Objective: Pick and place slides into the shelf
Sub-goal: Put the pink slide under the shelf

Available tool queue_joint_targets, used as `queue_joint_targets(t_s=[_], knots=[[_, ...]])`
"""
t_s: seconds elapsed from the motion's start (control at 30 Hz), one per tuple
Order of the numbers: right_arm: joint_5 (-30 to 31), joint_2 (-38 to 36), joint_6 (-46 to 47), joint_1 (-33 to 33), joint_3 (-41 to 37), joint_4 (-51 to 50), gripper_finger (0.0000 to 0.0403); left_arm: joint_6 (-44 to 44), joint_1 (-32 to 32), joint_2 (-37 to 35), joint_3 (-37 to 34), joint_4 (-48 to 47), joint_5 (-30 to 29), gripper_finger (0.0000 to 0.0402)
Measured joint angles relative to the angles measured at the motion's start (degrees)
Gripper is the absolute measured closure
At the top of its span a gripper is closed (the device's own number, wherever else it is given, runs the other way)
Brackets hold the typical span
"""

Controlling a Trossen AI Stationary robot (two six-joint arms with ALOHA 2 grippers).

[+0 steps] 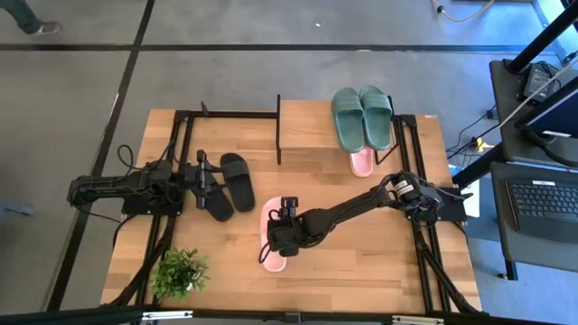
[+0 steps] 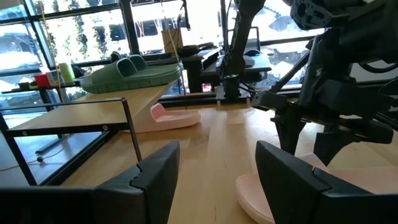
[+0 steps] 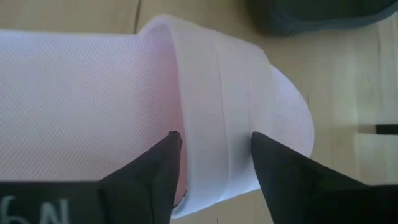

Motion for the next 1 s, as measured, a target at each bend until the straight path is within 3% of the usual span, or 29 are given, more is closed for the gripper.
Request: queue_joint_targets(t_s=[0.13,0.37,0.47,0.6,0.83,1.0], knots=[[0.0,0.0,0.0,0.0,0.0,-0.2,0.0249,0.0,0.0,0.0,0.0,0.0,0.0,0.0198],[1.8,0.0,-3.0,0.0,0.0,-0.7,0.0383,0.0,0.0,0.0,0.0,0.0,0.0,0.0198],[5.4,-0.5,-4.5,0.5,0.1,-3.0,0.0387,0.0,0.0,0.0,0.0,0.0,0.0,0.0198],[7.2,-4.1,-1.8,1.6,1.5,-13.2,0.039,0.0,0.0,0.0,0.0,0.0,0.0,0.0198],[14.1,-15.4,19.2,4.6,1.7,-35.7,0.039,0.0,0.0,0.0,0.0,0.0,0.0,0.0198],[20.8,-19.5,31.5,7.4,-0.9,-43.8,0.039,0.0,0.0,0.0,0.0,0.0,0.0,0.0198]])
